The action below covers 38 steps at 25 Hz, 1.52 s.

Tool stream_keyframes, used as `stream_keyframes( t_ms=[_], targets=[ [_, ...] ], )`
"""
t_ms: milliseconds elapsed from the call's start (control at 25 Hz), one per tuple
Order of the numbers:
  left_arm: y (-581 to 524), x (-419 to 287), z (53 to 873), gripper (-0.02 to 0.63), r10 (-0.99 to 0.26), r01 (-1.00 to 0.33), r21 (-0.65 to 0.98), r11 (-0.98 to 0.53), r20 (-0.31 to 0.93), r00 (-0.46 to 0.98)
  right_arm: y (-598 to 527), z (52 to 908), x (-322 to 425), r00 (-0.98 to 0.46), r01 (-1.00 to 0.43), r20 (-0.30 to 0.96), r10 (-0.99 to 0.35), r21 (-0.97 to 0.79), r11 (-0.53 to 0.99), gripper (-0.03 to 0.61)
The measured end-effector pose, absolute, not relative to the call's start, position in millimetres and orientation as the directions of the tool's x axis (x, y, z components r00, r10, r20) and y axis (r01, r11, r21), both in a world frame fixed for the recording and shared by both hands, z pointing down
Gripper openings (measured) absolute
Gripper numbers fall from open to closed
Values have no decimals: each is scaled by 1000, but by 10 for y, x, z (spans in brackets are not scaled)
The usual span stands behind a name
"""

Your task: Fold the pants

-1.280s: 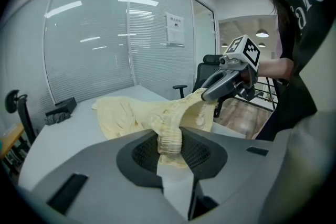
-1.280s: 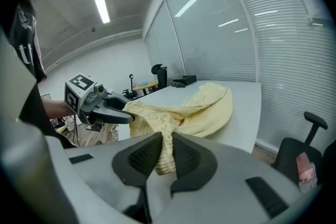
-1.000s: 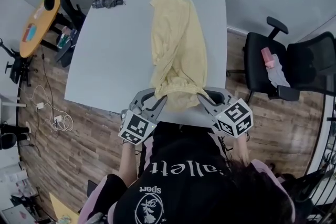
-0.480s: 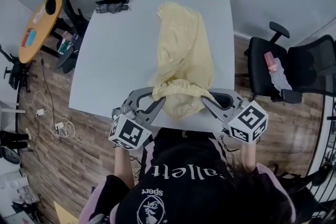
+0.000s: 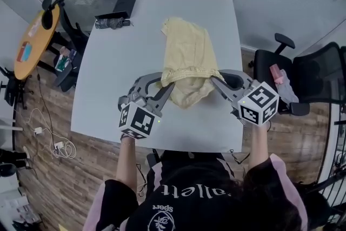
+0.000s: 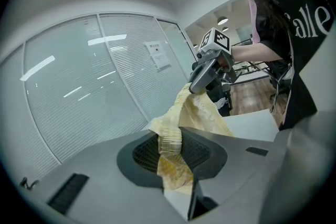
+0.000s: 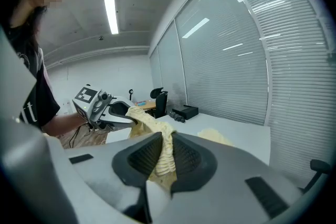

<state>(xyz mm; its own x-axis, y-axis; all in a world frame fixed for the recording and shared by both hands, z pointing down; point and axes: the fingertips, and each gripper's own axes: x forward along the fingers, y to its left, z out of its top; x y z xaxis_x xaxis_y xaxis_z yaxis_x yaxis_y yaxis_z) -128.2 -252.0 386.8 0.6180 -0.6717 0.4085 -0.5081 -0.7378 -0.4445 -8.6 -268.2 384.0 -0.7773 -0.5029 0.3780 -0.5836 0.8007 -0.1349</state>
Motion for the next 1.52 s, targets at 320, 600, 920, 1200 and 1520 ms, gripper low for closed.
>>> stream_keyframes(
  t_ms=[320,600,920,1200,1520],
  targets=[
    [-3686,-1350,4194,104,-714,-458,-560,-690,427,555,-4000,4233,-165,-698,-671,401,-594,-74,738,63],
    [-4452,-1328,5113,104,-715,-388,-604,-697,542,441,-4722,5195,-141,-573,-716,518,-635,61,696,63],
    [-4448,-1439,6133,104,-645,-254,-593,-764,703,300,-4742,6080,-116,-515,-712,641,-569,51,701,63],
    [-4158,-1510,6695,104,-522,-278,-451,-848,804,284,-4360,6706,-98,-503,-686,740,-447,-27,727,67],
    [-4137,-1484,6463,209,-528,-557,-246,-794,734,428,-4192,6692,-123,-528,-703,722,-448,-75,708,218]
  ],
)
